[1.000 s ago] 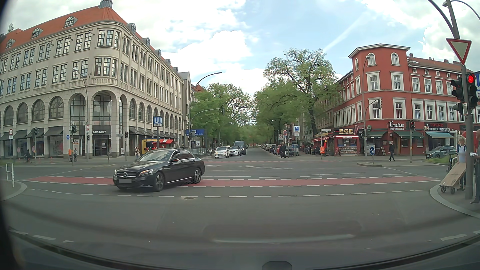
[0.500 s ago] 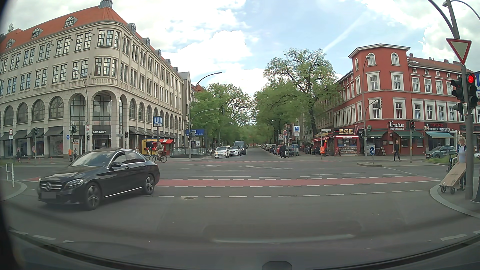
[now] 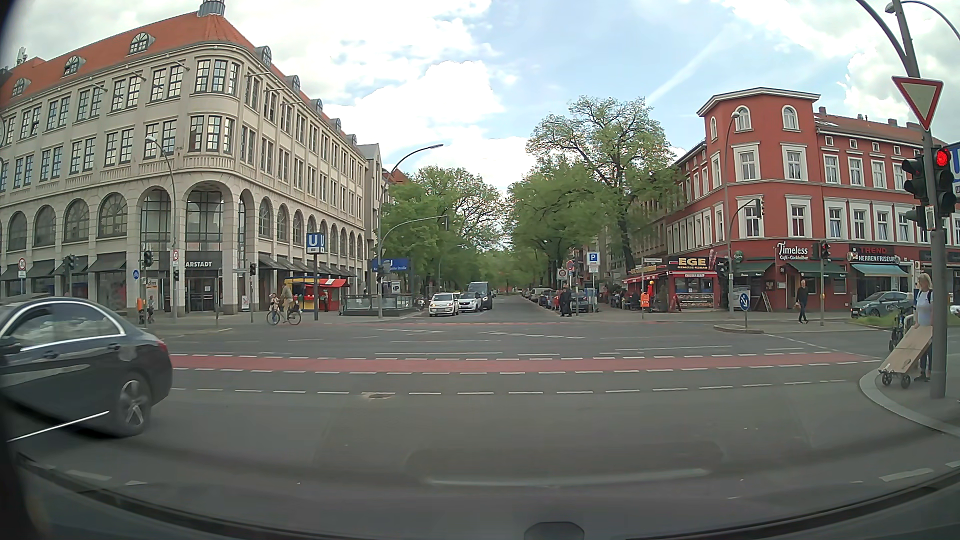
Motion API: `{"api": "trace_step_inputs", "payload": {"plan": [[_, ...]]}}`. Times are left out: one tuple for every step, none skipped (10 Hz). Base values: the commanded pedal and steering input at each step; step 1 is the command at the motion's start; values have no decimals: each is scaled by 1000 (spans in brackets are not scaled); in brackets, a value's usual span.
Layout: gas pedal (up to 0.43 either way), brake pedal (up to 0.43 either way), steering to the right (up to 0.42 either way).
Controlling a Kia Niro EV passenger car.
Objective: Follow the waypoints while adhering to traffic rules and regulations
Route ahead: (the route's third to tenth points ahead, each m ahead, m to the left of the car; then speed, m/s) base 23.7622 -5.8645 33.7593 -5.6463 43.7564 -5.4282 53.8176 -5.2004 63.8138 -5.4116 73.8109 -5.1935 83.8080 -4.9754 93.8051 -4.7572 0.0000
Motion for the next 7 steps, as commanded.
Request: {"api": "trace_step_inputs", "payload": {"plan": [[0, 402, -3], [0, 402, -3], [0, 402, -3], [0, 402, -3], [0, 402, -3], [0, 402, -3], [0, 402, -3]]}}
